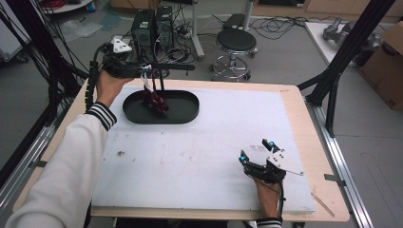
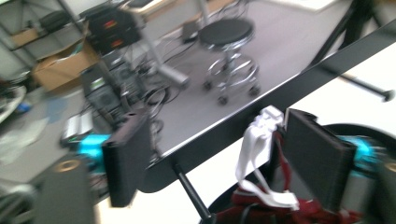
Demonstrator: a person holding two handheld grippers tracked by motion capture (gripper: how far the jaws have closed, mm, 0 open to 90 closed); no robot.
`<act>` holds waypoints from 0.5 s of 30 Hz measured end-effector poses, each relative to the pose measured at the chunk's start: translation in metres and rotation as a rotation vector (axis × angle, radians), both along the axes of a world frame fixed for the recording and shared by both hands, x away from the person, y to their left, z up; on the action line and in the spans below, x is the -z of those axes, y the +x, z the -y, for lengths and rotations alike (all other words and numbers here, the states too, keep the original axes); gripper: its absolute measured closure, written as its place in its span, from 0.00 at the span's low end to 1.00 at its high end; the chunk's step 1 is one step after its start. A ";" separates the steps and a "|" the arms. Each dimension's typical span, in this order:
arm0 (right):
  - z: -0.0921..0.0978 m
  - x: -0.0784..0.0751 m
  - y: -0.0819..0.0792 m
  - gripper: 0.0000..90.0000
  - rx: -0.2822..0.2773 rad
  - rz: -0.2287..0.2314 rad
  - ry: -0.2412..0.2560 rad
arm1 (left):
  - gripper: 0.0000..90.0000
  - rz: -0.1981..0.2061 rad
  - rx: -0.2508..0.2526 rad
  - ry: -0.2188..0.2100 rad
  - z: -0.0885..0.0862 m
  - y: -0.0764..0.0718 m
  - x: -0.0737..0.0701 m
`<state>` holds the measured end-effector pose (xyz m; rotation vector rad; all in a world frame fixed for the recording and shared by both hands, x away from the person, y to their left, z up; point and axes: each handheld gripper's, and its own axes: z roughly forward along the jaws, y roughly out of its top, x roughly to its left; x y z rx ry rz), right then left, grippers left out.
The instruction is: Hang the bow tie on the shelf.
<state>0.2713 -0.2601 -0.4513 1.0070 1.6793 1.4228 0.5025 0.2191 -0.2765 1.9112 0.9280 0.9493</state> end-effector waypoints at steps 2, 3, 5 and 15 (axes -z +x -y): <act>0.000 0.000 0.000 0.11 -0.001 0.003 -0.001 | 0.18 0.015 0.044 -0.056 -0.006 -0.003 -0.001; 0.000 0.000 0.000 0.11 -0.001 0.004 -0.003 | 0.16 0.021 0.061 -0.075 -0.009 -0.006 -0.002; -0.001 0.000 0.000 0.11 0.000 0.002 -0.004 | 0.13 0.037 0.092 -0.110 -0.013 -0.012 -0.002; -0.001 0.000 -0.001 0.11 0.000 0.002 -0.005 | 0.09 0.094 0.304 -0.333 -0.039 -0.091 0.032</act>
